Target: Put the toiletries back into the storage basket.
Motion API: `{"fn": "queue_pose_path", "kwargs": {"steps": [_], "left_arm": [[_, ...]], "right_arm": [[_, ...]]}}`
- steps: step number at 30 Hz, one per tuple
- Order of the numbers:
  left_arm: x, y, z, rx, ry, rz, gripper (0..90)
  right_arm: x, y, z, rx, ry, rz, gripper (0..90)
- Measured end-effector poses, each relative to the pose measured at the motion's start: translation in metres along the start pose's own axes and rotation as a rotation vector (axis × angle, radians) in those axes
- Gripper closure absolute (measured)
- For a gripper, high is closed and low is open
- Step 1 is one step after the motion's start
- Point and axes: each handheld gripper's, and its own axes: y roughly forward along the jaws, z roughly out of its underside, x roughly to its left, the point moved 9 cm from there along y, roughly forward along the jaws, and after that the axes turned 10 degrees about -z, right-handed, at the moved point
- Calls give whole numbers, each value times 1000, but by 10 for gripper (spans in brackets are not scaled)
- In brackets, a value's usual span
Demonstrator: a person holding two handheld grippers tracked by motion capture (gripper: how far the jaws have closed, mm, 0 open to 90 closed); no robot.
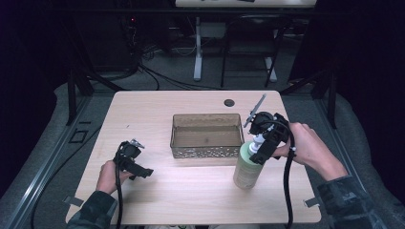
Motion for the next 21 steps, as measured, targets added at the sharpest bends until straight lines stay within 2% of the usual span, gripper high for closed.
{"fn": "queue_pose_path", "kwargs": {"steps": [2,4,7,9,16,21], "left_arm": [[0,0,0,-2,2,-1,0],[0,0,0,-1,3,-2,0],[0,0,0,-2,4,-3,0],[1,0,0,-2,0,-1,0],[1,0,1,4,2,0,1],[0,0,0,4,7,1,1]], "right_arm": [[0,1,-2,8,-5,1,37],[0,0,-3,13,-9,1,154],[2,0,-4,20,-13,-7,285],[2,-1,-4,25,-18,-6,323],[2,-1,-3,39,-26,-18,547],[2,-2,-2,54,-39,-20,571]]}}
